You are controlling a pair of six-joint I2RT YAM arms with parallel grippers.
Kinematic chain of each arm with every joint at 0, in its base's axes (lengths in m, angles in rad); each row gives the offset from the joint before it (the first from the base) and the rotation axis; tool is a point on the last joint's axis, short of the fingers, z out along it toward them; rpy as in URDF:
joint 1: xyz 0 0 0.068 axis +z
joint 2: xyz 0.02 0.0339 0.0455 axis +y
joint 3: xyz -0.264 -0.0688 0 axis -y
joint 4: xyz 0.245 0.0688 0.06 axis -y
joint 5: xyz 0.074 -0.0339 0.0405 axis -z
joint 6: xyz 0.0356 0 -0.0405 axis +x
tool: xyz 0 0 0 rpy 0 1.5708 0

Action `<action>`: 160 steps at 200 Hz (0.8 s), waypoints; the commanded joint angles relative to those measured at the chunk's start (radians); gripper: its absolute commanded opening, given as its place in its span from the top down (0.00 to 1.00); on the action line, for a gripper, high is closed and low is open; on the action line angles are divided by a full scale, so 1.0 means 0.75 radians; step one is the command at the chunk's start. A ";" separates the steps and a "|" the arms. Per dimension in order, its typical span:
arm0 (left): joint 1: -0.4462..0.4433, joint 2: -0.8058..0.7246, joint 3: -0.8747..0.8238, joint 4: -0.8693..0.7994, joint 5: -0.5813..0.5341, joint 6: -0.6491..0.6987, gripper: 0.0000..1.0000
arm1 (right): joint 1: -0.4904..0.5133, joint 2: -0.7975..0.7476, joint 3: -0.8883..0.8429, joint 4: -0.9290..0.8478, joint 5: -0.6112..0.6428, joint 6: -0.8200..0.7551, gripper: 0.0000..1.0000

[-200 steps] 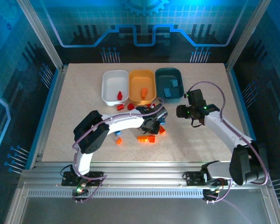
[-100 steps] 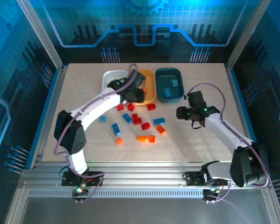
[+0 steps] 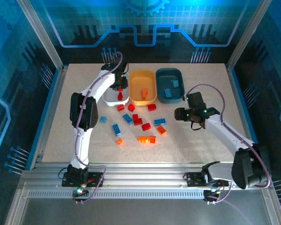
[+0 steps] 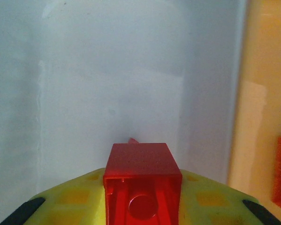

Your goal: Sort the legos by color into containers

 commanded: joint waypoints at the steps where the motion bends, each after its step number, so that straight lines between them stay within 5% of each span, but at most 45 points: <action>1: 0.035 0.066 0.132 -0.089 -0.030 -0.035 0.84 | 0.039 0.014 -0.007 0.008 -0.023 -0.006 0.43; 29: 0.054 0.098 0.140 -0.103 -0.029 -0.040 0.78 | 0.072 0.046 0.003 0.000 -0.023 -0.012 0.42; 72: 0.063 0.013 0.057 -0.059 -0.028 -0.018 0.44 | 0.147 0.110 0.032 -0.016 -0.023 -0.043 0.39; 119: 0.065 -0.168 -0.063 -0.008 0.003 -0.037 0.39 | 0.281 0.221 0.113 -0.020 -0.046 -0.100 0.36; 160: 0.065 -0.576 -0.546 0.244 0.135 -0.157 0.29 | 0.398 0.425 0.212 -0.073 -0.068 -0.163 0.35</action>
